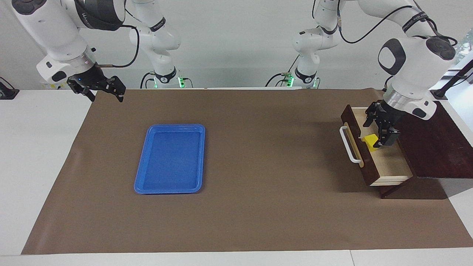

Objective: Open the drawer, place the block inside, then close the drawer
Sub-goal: 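Push the drawer shut with the left gripper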

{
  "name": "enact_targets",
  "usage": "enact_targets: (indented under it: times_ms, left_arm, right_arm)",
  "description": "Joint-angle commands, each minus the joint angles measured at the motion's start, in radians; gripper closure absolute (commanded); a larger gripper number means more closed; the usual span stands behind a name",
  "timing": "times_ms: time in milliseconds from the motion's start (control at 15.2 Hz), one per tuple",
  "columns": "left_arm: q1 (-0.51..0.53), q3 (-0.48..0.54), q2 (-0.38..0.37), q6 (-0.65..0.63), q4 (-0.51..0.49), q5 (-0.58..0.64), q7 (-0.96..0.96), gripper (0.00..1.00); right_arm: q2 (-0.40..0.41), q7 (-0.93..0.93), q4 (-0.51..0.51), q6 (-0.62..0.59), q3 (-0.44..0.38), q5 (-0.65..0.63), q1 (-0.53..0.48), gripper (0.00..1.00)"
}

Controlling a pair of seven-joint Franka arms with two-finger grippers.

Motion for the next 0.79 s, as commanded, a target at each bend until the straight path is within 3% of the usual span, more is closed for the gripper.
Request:
enact_targets:
  times_ms: [0,262,721]
  left_arm:
    - [-0.08,0.014,-0.021,-0.013,-0.064,-0.011,-0.073,0.0]
    - [-0.09,0.014,-0.066,0.071,-0.197,0.012,-0.098,0.0]
    - [-0.016,0.014,-0.064,0.088,-0.205,0.035,-0.024,0.0]
  right_arm:
    - [0.002,0.011,0.015,-0.016,0.012,-0.008,-0.009,0.0]
    - [0.002,0.011,0.013,-0.015,0.012,-0.008,-0.009,0.0]
    - [-0.002,0.01,0.004,-0.015,0.015,-0.005,-0.008,0.0]
